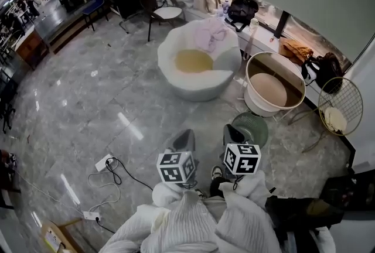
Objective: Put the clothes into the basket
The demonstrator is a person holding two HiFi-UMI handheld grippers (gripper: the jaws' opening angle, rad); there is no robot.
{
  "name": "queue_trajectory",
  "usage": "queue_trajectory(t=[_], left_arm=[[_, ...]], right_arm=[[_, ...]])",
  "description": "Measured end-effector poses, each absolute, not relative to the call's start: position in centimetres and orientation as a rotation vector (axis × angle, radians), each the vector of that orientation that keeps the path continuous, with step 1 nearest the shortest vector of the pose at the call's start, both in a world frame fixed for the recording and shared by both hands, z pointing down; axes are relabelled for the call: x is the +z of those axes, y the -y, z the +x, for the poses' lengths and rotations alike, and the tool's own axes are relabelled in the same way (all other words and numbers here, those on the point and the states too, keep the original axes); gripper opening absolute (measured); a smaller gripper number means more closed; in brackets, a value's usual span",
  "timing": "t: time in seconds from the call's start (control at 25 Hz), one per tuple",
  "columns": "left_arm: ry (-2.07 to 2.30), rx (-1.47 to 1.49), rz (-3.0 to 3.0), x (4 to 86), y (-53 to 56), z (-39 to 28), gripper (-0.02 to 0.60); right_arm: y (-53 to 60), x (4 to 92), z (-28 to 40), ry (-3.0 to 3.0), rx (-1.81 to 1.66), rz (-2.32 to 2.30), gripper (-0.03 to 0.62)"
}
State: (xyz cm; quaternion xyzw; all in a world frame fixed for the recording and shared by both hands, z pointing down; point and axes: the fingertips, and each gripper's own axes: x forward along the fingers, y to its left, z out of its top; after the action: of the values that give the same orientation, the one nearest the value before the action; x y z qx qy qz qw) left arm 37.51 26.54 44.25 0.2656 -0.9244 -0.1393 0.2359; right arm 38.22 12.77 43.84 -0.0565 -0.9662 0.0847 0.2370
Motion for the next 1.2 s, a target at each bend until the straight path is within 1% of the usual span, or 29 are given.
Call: queue_trajectory(t=[0.16,0.36,0.92,1.2], left_arm=[[2.518,-0.376,0.73,45.0,-26.1,36.3,0.006],[2.52,-0.365,0.71,45.7,-25.7,33.0,0.006],[2.549,-0.332,0.675,44.5,-20.5,19.9,0.006],[2.548,-0.314,0.677,44.3,-16.7,14.3,0.006]], right_arm=[[-12.4,44.5,36.7,2.634,0.227,-0.151,0.023],[-12.0,45.2,33.2,2.629,0.229,-0.177,0.023],[-6.8,44.1,19.3,2.641,0.244,-0.232,0.023],[-2.9,44.4,14.0,2.638,0.283,-0.238,0.023]])
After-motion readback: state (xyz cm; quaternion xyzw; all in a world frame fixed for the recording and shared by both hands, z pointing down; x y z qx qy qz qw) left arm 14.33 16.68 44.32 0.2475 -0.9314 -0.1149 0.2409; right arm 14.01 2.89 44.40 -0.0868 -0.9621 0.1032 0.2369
